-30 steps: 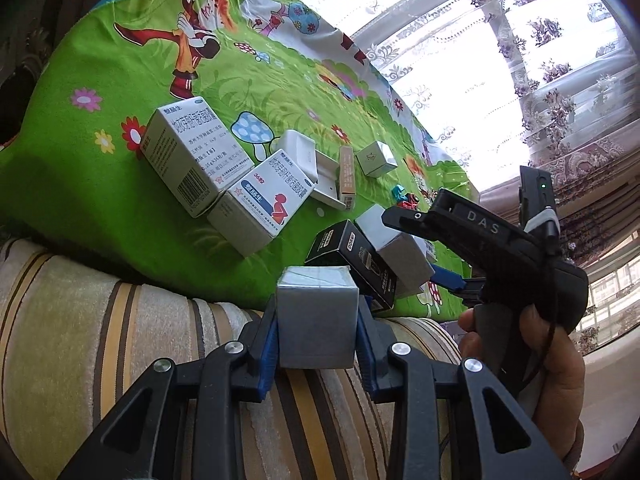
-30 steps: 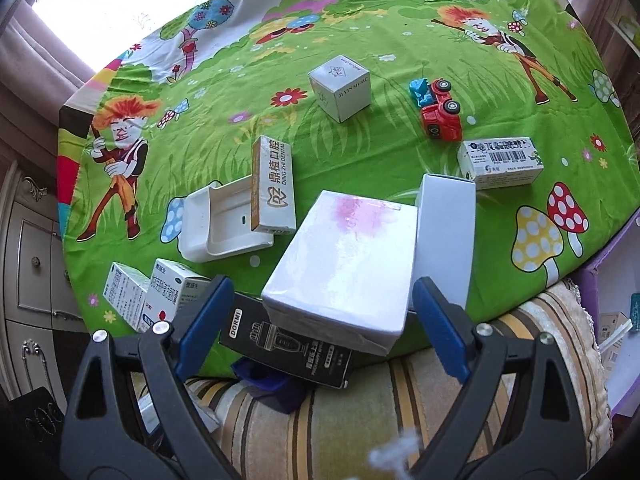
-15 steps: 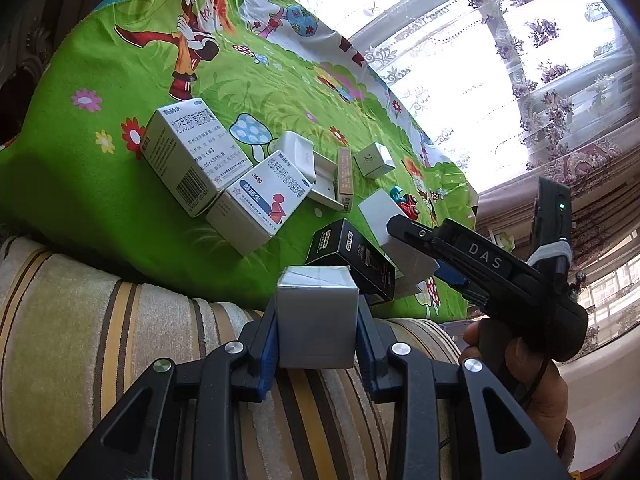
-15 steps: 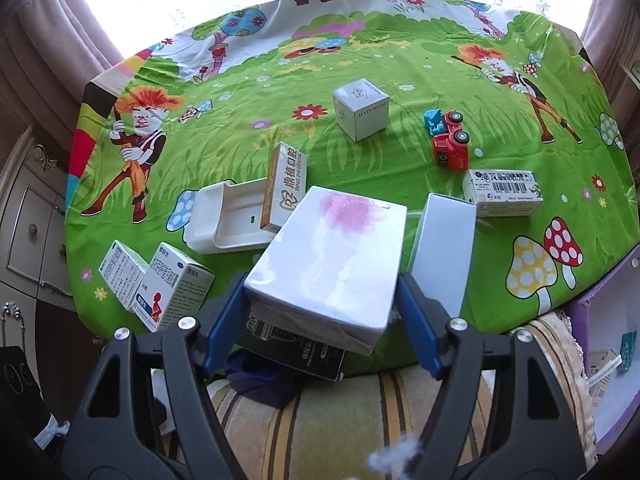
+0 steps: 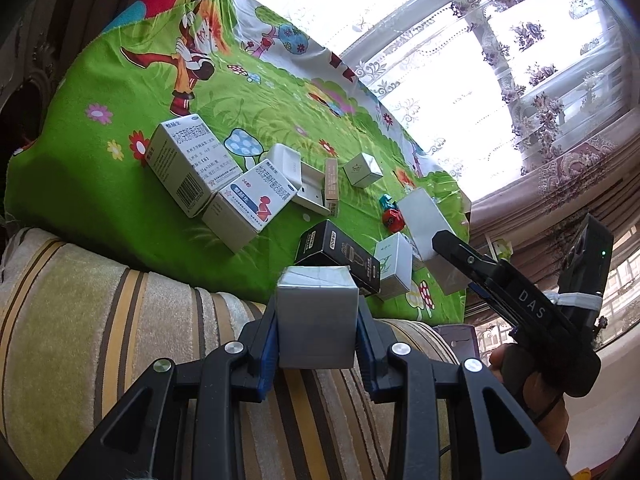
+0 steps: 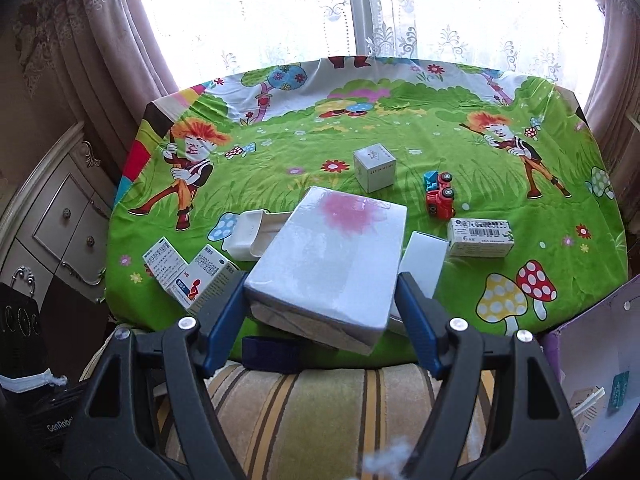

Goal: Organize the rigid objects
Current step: 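Carry both held boxes over the open purple box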

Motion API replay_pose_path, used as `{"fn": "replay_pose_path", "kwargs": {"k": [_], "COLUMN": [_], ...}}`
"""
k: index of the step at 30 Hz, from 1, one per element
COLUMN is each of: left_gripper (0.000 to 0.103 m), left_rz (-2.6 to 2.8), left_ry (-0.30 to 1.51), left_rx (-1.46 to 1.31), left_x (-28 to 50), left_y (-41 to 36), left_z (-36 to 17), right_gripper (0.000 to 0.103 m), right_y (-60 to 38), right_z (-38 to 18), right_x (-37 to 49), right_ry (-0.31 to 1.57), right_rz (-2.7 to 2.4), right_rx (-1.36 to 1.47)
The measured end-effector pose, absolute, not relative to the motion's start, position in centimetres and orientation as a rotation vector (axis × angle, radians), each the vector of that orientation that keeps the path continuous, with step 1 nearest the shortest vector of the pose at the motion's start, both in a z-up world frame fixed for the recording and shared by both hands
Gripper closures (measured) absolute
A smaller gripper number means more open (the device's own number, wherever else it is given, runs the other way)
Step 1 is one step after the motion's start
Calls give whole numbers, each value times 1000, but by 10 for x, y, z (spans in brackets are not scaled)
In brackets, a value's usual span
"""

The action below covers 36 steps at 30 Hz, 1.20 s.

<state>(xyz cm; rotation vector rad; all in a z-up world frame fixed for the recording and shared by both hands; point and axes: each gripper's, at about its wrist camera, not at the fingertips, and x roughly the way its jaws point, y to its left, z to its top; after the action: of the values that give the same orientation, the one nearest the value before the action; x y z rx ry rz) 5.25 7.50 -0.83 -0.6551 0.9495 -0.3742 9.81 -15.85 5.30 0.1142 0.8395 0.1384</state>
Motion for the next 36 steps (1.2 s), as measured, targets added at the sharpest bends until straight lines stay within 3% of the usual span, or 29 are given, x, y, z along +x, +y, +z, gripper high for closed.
{"fn": "replay_pose_path", "kwargs": {"k": [36], "left_gripper": [68], "left_rz": [-748], "left_ry": [1053], "left_rx": [-479], "left_x": [29], "left_y": [-128], "left_z": [18], "right_gripper": [27], "right_y": [-398], "right_z": [43], "right_x": [-28], "right_ry": [853], "right_rz": [-147], "right_rx": [384]}}
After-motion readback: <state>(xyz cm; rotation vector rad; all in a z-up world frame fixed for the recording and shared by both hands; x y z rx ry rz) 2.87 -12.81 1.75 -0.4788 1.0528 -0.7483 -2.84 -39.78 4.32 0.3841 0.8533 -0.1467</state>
